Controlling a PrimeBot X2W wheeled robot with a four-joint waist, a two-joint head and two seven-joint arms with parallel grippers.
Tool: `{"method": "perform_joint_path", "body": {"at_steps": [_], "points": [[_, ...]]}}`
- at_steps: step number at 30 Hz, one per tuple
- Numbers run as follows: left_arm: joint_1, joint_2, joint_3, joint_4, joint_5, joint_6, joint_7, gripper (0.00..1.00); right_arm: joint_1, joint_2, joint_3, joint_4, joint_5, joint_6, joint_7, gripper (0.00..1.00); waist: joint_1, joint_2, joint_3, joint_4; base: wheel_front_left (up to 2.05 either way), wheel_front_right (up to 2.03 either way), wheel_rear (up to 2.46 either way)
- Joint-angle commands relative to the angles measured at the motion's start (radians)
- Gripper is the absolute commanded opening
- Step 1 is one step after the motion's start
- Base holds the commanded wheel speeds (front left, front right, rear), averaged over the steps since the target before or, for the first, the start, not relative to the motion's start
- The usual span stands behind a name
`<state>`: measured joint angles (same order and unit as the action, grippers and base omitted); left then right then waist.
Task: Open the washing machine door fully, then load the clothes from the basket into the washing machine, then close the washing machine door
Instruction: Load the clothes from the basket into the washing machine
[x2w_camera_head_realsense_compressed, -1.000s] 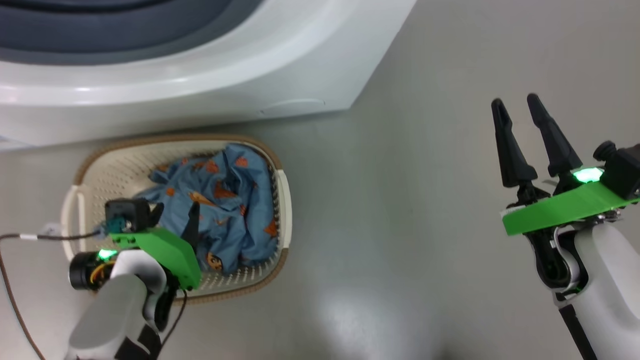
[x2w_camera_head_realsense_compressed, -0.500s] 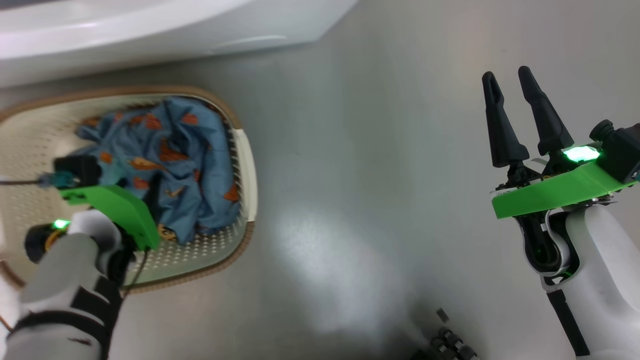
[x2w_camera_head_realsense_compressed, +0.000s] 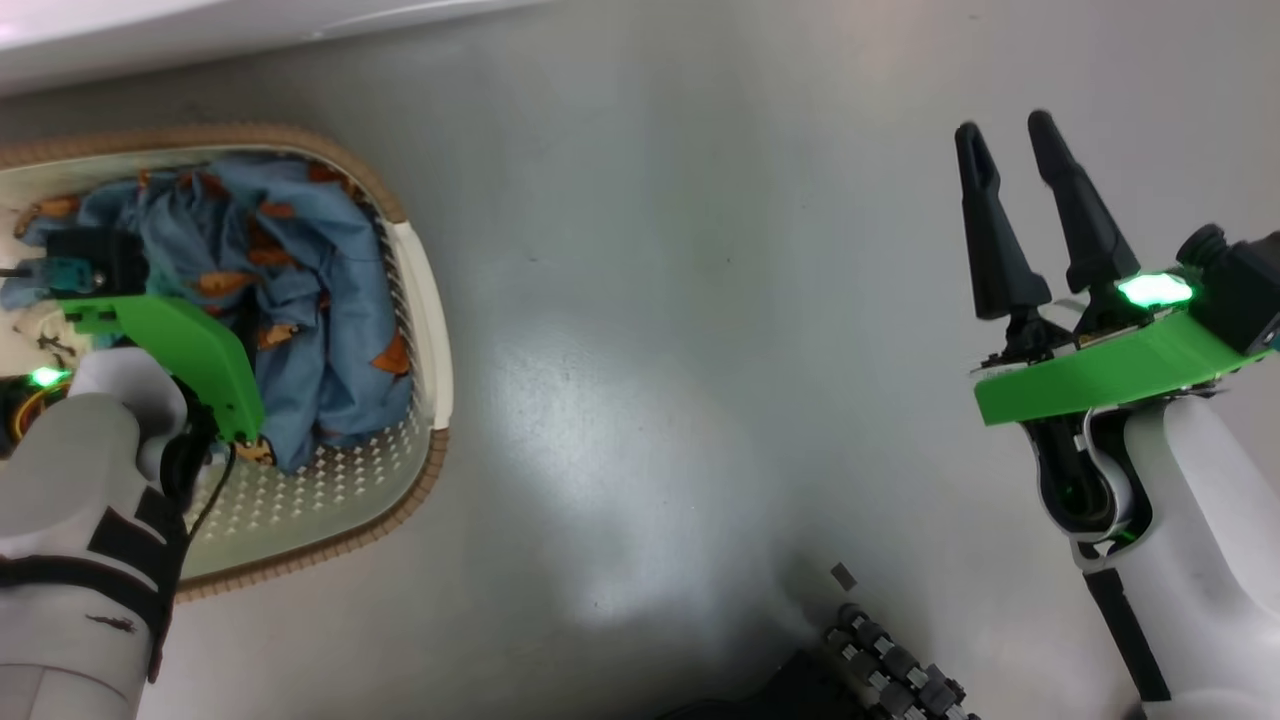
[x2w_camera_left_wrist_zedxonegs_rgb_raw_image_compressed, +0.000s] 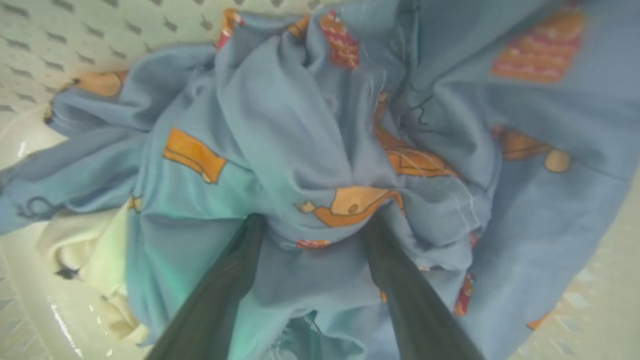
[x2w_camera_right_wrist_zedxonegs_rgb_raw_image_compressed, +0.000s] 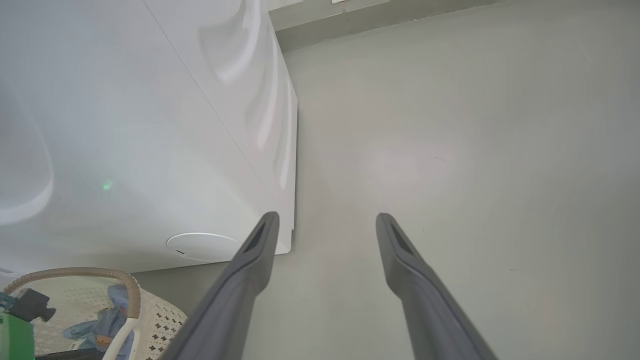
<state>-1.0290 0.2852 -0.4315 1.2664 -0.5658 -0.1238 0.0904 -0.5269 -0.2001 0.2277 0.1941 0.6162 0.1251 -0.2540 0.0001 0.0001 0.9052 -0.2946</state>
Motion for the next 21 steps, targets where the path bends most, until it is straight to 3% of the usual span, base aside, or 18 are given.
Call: {"method": "perform_joint_path", "body": {"at_steps": [1,3,4,21], "points": [[0.010,0.025,0.002,0.000,0.014,0.002,0.004,0.56,0.029,-0.009,0.019,-0.020,-0.003,0.006,-0.008,1.00,-0.0001,-0.0001,0.005,-0.004,0.00,0.00,0.00],[0.007,0.027,-0.004,0.001,0.017,0.000,-0.018,0.05,0.027,-0.008,0.018,-0.019,-0.004,0.006,-0.008,1.00,-0.0001,-0.0001,0.006,-0.003,0.00,0.00,0.00],[0.007,0.025,-0.007,0.002,0.017,0.000,-0.025,0.00,0.027,-0.007,0.016,-0.018,-0.004,0.006,-0.008,1.00,-0.0001,-0.0001,0.005,-0.001,0.00,0.00,0.00],[0.154,-0.011,-0.022,-0.014,-0.056,-0.007,-0.133,0.00,0.026,0.000,0.042,0.017,0.003,0.006,-0.008,1.00,-0.0001,-0.0001,-0.163,0.031,0.00,0.00,0.00]]}}
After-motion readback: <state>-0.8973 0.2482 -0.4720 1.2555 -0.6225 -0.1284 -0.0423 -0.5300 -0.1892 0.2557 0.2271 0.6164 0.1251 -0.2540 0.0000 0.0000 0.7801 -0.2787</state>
